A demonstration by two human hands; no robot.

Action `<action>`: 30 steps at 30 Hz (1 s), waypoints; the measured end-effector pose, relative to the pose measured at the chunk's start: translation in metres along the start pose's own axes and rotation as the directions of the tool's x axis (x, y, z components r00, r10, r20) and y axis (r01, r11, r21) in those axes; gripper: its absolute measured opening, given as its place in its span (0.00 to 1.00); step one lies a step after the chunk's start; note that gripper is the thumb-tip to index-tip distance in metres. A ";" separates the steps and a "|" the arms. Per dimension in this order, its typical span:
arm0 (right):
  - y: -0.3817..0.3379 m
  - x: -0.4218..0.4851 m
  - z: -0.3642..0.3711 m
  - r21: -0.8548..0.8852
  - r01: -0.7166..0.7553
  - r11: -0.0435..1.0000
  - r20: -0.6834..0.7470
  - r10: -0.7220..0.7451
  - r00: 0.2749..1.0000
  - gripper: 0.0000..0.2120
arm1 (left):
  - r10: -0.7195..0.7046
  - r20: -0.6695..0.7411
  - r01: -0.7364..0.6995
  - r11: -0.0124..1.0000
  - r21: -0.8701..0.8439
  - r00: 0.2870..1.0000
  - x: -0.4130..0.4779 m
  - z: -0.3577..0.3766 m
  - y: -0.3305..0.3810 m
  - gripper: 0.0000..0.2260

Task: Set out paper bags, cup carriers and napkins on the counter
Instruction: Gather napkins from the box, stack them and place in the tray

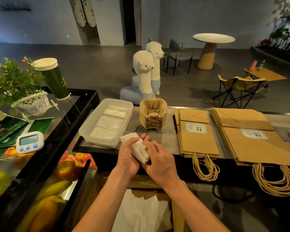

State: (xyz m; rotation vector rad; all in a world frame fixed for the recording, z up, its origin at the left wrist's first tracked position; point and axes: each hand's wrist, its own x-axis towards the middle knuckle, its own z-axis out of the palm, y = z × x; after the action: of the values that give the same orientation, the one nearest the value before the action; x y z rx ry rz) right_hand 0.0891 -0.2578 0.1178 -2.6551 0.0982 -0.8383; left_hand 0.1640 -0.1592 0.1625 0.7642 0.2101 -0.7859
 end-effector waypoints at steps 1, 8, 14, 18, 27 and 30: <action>0.001 0.000 -0.002 0.021 0.007 1.000 0.065 -0.009 0.998 0.31 | 0.001 -0.004 -0.001 1.000 -0.023 1.000 0.000 -0.001 0.001 0.08; 0.008 0.016 -0.030 0.384 -0.071 0.921 0.043 0.059 0.997 0.09 | -0.069 0.106 0.044 0.975 0.218 0.992 0.002 -0.027 0.008 0.18; 0.017 0.039 -0.041 0.329 -0.355 0.875 0.415 0.204 0.887 0.12 | -0.418 0.387 0.176 0.833 0.525 0.822 -0.004 -0.052 0.001 0.17; 0.022 0.036 -0.043 0.347 -0.430 0.833 0.672 0.099 0.734 0.06 | -0.471 0.449 0.165 0.807 0.567 0.760 -0.005 -0.066 -0.007 0.20; 0.028 0.024 -0.037 0.398 -0.427 0.812 0.694 0.038 0.719 0.04 | -0.479 0.420 0.097 0.740 0.666 0.770 -0.006 -0.075 -0.011 0.18; 0.027 0.020 -0.033 0.400 -0.397 0.826 0.631 0.066 0.773 0.03 | -0.466 0.414 0.113 0.759 0.641 0.782 -0.004 -0.076 -0.011 0.17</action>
State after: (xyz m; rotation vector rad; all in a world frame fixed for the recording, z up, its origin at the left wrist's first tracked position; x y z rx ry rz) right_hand 0.0881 -0.2964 0.1447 -2.1888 0.0436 0.0943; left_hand 0.1608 -0.1097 0.1036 1.0606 -0.4854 -1.3956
